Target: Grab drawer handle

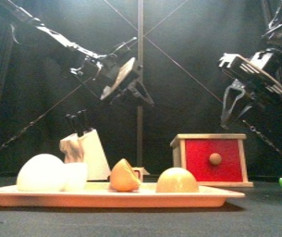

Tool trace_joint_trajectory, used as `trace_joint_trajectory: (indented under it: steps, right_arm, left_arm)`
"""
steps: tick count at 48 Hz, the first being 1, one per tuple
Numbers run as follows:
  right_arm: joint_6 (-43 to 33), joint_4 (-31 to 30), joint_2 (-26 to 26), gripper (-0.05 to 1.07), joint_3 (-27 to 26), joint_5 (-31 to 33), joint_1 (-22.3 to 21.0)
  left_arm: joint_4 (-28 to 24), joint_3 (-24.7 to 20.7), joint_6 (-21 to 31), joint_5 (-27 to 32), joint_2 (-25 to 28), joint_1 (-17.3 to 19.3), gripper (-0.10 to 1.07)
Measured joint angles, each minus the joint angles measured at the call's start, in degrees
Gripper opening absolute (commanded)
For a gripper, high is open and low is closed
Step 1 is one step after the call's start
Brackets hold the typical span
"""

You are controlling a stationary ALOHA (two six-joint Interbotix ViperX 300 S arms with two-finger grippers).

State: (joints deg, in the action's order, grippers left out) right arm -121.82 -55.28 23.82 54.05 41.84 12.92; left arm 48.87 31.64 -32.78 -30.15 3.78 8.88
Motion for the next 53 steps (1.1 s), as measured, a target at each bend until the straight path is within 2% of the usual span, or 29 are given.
trace_joint_trajectory:
  steps: [10, 20, 25, 41, 53]
  right_arm:
    - [-5.54, -3.08, -2.02, 0.56, 1.32, 1.76, 1.49]
    - [-5.8, -3.69, -5.63, 0.59, 0.88, 1.85, 1.41]
    - [-5.89, -3.87, -6.86, 0.63, 0.35, 2.02, 1.41]
    - [-5.8, -3.16, -8.26, 0.68, -1.32, 2.11, 0.09]
    - [-5.8, -3.25, -9.49, 0.68, -2.55, 2.37, -2.64]
  left_arm:
    - [-0.09, -7.91, 0.0, 6.06, 6.86, 1.93, 0.32]
    - [-1.76, -13.89, -0.09, 11.16, 13.18, 4.22, 0.32]
    - [-3.08, -15.73, -0.35, 13.18, 14.68, 4.66, 0.32]
    - [-6.24, -16.96, -0.44, 19.16, 16.52, 5.98, 0.32]
    - [-6.77, -16.96, -0.44, 19.6, 17.23, 6.33, 0.32]
